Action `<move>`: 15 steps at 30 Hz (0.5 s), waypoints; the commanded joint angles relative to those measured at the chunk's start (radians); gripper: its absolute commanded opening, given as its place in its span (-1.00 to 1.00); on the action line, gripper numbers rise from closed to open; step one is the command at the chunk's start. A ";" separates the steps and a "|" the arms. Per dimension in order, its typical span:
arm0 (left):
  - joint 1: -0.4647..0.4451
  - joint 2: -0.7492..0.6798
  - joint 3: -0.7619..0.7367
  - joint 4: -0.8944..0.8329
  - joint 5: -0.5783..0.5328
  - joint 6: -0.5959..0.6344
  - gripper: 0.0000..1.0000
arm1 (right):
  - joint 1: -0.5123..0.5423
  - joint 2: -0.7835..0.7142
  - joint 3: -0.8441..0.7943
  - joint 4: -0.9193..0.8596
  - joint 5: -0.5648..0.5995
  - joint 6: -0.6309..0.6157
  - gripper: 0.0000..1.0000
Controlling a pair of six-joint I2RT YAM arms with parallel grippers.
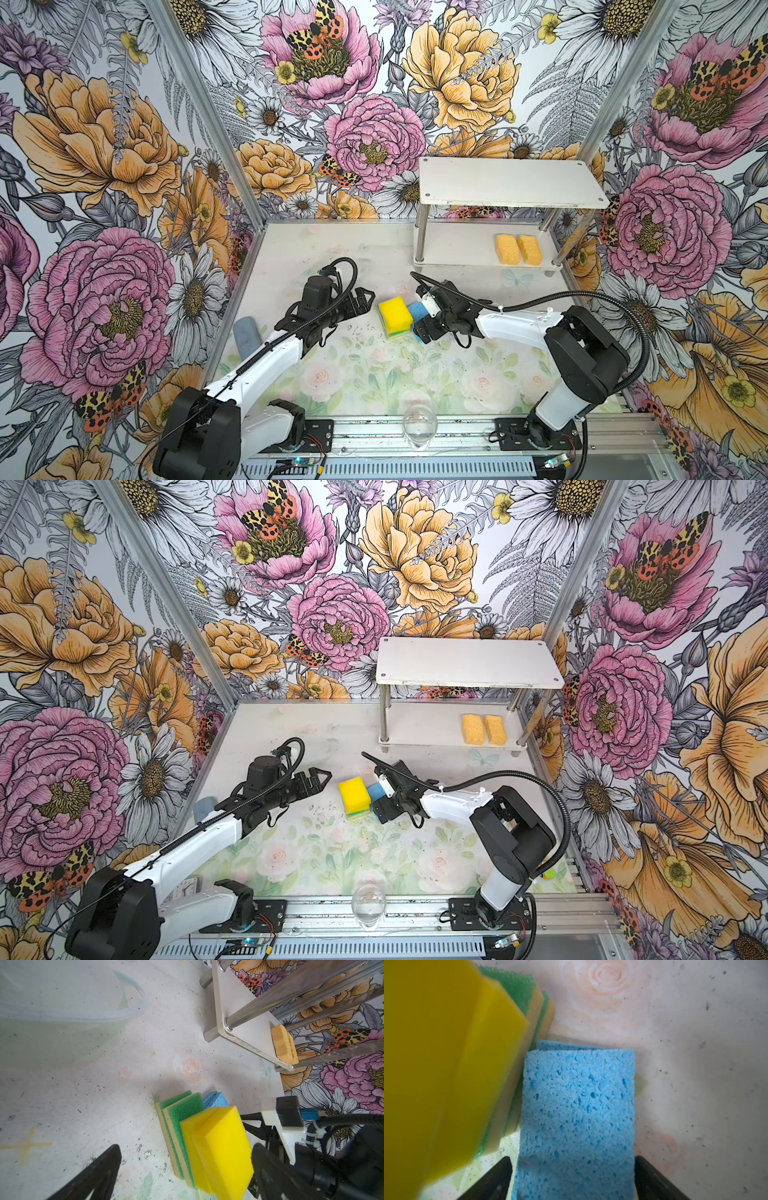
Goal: Place and organize the cleaning sponges onto the shelf
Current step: 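Lower the right gripper and grasp the top blue sponge by its end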
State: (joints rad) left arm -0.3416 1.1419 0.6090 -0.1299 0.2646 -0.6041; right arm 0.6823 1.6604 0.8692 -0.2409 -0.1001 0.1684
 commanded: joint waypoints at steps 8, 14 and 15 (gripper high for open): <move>0.011 -0.010 -0.013 0.017 0.022 -0.010 0.98 | 0.006 0.006 -0.030 0.048 0.090 0.025 0.77; 0.013 -0.011 -0.012 0.017 0.023 -0.011 0.98 | 0.006 -0.016 -0.045 0.051 0.138 0.030 0.64; 0.013 -0.011 -0.012 0.018 0.022 -0.011 0.98 | 0.006 -0.021 -0.048 0.054 0.147 0.032 0.62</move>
State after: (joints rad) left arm -0.3416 1.1419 0.6090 -0.1299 0.2646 -0.6041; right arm 0.6876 1.6627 0.8375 -0.2035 -0.0231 0.1921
